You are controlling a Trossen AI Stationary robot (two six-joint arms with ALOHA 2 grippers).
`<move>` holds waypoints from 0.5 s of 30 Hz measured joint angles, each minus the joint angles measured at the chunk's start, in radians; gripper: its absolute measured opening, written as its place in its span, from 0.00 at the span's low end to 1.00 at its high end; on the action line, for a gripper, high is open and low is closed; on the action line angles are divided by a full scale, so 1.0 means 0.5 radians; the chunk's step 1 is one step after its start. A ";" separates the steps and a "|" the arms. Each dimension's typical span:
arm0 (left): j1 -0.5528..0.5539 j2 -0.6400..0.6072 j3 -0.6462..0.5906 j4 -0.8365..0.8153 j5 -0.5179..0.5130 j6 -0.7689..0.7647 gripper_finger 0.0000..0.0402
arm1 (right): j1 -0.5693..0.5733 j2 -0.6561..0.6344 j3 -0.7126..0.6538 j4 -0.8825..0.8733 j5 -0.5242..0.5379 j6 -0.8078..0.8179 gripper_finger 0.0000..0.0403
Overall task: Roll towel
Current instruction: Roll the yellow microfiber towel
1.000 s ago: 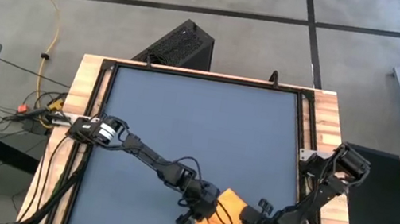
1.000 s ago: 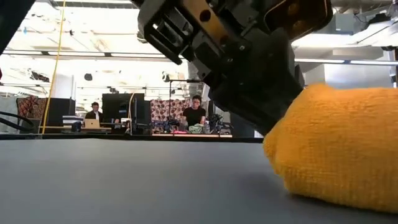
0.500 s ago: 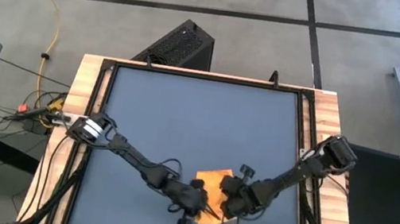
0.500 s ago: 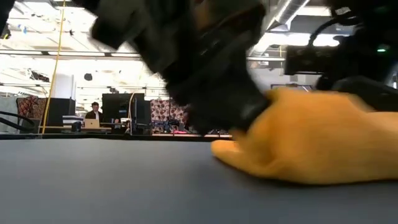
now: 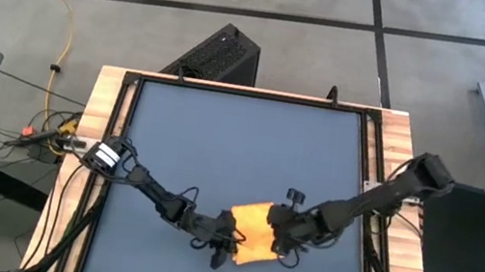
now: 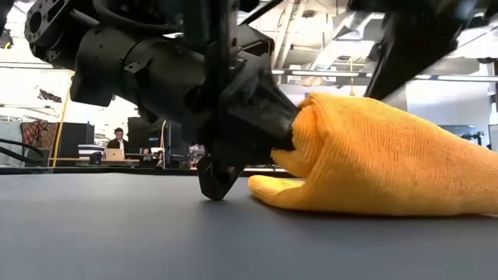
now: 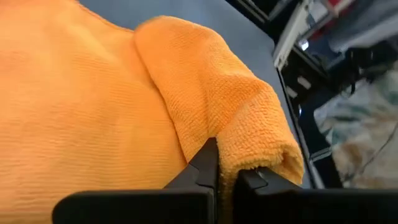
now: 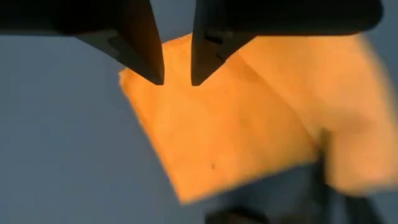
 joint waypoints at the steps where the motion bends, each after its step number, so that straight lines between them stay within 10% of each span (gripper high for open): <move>1: 0.002 0.000 0.000 -0.006 -0.005 -0.047 0.00 | 0.044 -0.058 -0.003 0.013 0.004 0.005 0.31; 15: -0.022 0.002 -0.001 -0.061 -0.034 -0.326 0.00 | 0.615 0.043 -0.472 1.045 0.370 -0.137 0.40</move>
